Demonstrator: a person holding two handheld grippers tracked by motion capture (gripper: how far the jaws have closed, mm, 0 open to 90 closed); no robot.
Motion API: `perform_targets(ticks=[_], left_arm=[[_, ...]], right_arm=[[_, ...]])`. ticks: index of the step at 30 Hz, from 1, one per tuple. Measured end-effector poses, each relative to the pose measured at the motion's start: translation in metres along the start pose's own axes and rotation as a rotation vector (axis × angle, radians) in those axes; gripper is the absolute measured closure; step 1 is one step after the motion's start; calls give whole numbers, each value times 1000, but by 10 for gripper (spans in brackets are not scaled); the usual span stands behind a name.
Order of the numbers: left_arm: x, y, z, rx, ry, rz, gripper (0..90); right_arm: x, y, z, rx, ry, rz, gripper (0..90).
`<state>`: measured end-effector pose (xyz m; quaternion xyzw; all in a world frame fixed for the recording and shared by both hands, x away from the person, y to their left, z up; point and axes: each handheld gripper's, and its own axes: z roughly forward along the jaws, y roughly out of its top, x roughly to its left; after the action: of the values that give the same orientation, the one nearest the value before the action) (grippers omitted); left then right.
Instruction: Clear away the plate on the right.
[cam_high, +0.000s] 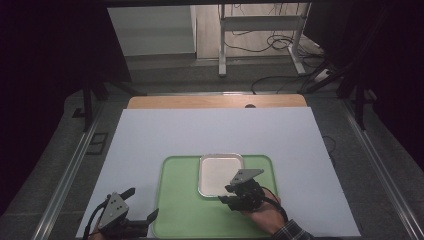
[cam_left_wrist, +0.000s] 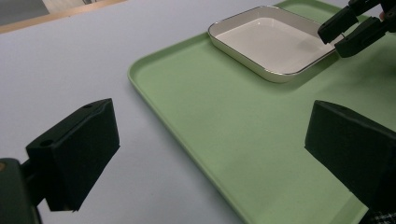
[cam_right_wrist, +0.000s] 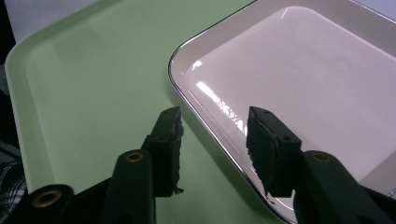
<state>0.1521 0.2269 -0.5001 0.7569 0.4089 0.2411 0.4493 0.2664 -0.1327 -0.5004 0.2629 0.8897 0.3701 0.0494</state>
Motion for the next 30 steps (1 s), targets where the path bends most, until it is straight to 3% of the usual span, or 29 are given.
perform_targets(ticks=[17,30], left_arm=[[0,0,0,-1,-1,2,28],[0,0,0,-1,-1,3,28]], right_arm=[[-8,0,-7,-24,-21,-17,342],[-18,-2,-22,-78,-47,-16,221]])
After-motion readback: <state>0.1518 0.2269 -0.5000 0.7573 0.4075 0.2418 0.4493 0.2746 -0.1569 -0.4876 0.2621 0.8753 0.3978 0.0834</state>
